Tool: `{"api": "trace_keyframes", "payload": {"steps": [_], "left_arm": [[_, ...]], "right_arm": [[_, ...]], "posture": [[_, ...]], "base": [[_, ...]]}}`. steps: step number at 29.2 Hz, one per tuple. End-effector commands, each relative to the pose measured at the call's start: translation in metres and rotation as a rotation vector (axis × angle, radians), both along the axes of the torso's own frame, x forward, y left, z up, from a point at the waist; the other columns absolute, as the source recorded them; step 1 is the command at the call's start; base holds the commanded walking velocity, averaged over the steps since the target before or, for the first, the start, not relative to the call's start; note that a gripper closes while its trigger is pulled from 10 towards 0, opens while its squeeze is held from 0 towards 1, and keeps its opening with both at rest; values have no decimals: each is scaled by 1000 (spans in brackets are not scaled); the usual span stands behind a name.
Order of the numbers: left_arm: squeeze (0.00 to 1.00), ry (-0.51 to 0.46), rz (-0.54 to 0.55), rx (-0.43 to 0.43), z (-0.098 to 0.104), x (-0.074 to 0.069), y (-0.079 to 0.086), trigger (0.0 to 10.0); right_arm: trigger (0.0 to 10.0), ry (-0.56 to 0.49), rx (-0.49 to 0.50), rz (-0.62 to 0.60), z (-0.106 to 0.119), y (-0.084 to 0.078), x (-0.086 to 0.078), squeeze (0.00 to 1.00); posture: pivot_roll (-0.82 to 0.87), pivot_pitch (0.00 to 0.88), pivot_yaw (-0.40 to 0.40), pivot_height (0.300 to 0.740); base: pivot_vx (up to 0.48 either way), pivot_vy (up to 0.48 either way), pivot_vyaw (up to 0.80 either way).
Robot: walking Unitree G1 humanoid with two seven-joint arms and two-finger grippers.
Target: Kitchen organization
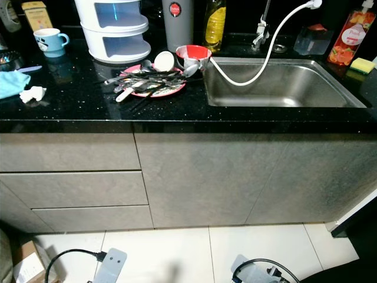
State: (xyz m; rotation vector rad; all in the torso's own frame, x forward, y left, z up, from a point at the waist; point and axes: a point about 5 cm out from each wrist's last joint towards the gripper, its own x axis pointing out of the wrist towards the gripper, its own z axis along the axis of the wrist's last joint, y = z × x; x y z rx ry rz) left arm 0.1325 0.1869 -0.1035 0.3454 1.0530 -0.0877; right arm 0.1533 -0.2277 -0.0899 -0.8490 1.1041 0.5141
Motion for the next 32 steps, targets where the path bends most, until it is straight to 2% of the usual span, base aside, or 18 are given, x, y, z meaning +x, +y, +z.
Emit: {"api": "trace_keyframes", "payload": {"steps": [1,2,6,9,19,22,27,28,29,31,32], "left_arm": [[0,-5,30,9,1,2,7,10000],[0,-4,49,17,1,1,10,10000],[0,0,12,7,1,-1,7,10000],[0,1,33,14,0,-2,9,10000],[0,26,53,11,-2,-13,16,10000],[0,4,60,29,-1,-12,20,10000],[0,-65,98,45,5,-2,29,10000],[0,-65,98,45,5,-2,29,10000],[0,-90,145,30,7,1,31,10000],[0,-90,145,30,7,1,31,10000],[0,-123,168,16,9,5,28,10000]], "right_arm": [[10000,-8,3,-21,0,1,2,0],[10000,-6,-2,-21,0,1,1,0],[10000,13,-20,23,-1,1,0,0],[10000,-5,-6,-24,-1,1,-1,0],[10000,-10,5,-32,-4,6,-7,0],[10000,-60,26,-97,-4,5,-7,0],[10000,-148,59,-233,-3,3,-10,0],[10000,-148,59,-233,-3,3,-10,0],[10000,-189,85,-303,-3,2,-11,0],[10000,-189,85,-303,-3,2,-11,0],[10000,-234,123,-370,-2,1,-13,0]], "posture": [[16,0,-59,740],[19,0,-61,740],[25,0,-61,740],[-6,0,-55,740],[-21,0,-23,740],[-17,0,-21,740],[-1,0,-31,740],[-1,0,-31,740],[5,0,-35,740],[5,0,-35,740],[26,0,-55,740]], "base": [[0,0,0],[0,0,0],[0,0,0],[0,0,0],[0,0,0],[0,0,0],[0,0,0],[0,0,0],[0,0,0],[0,0,0],[0,0,0]]}}
